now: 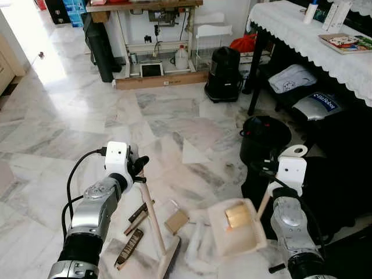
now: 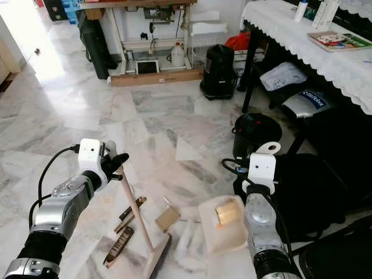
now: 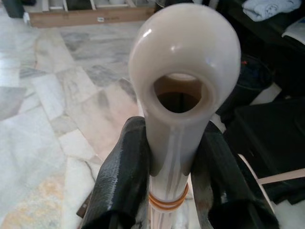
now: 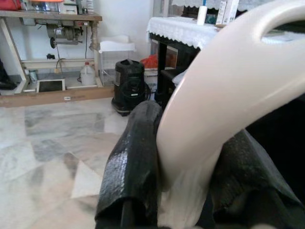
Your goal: Sweep floor
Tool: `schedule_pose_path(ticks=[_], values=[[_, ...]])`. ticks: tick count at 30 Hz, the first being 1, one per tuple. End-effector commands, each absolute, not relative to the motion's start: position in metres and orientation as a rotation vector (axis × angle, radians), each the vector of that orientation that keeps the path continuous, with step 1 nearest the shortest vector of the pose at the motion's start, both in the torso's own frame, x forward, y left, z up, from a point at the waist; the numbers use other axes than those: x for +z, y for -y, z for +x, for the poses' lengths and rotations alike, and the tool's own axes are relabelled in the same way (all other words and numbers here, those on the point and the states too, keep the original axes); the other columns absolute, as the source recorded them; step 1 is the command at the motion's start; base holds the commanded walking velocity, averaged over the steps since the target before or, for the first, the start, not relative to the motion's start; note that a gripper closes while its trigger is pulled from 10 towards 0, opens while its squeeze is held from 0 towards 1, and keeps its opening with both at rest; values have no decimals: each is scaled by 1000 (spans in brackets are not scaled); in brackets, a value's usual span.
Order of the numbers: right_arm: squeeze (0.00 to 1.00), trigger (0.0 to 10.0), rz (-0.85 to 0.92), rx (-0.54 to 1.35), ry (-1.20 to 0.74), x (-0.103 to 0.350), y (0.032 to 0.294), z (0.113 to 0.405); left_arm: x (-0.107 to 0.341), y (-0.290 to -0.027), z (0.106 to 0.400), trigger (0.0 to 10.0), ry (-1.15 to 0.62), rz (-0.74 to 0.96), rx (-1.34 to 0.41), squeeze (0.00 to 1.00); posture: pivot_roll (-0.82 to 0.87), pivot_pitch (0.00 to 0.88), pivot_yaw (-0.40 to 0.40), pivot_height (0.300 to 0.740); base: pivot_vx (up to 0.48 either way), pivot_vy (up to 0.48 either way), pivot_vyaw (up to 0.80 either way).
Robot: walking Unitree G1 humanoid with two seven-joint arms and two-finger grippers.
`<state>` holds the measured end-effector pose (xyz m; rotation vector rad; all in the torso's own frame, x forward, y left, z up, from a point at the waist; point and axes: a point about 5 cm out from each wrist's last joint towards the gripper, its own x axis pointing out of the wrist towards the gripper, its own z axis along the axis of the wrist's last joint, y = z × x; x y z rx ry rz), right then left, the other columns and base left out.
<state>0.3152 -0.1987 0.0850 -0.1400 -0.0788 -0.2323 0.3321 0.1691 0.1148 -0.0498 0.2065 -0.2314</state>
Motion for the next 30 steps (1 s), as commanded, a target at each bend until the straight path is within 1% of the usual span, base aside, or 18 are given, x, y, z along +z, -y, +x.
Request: schedule_pose_path(ticks=[1, 6, 8, 9, 11, 18, 30], values=[[0, 10000, -109, -238, 106, 93, 198, 316, 116, -172, 332, 10000, -181, -35, -208, 0, -23, 0, 6, 740, 0, 0, 0], [0, 10000, -47, -268, 113, 97, 202, 317, 123, -173, 334, 10000, -112, -32, -168, 0, -25, 0, 5, 740, 0, 0, 0], [0, 10000, 2, -291, 135, 104, 205, 317, 132, -174, 333, 10000, -35, -33, -129, 0, -25, 0, 5, 740, 0, 0, 0], [0, 10000, 2, -291, 135, 104, 205, 317, 132, -174, 333, 10000, -35, -33, -129, 0, -25, 0, 5, 740, 0, 0, 0], [0, 10000, 51, -308, 174, 113, 207, 316, 141, -176, 332, 10000, 51, -26, -81, 0, -29, 0, 4, 740, 0, 0, 0], [0, 10000, 83, -307, 238, 131, 203, 311, 153, -177, 325, 10000, 182, 11, -30, 0, -40, 0, 3, 740, 0, 0, 0], [0, 10000, 90, -301, 247, 140, 201, 299, 153, -174, 318, 10000, 242, 79, -11, 0, -49, 0, -12, 740, 0, 0, 0]])
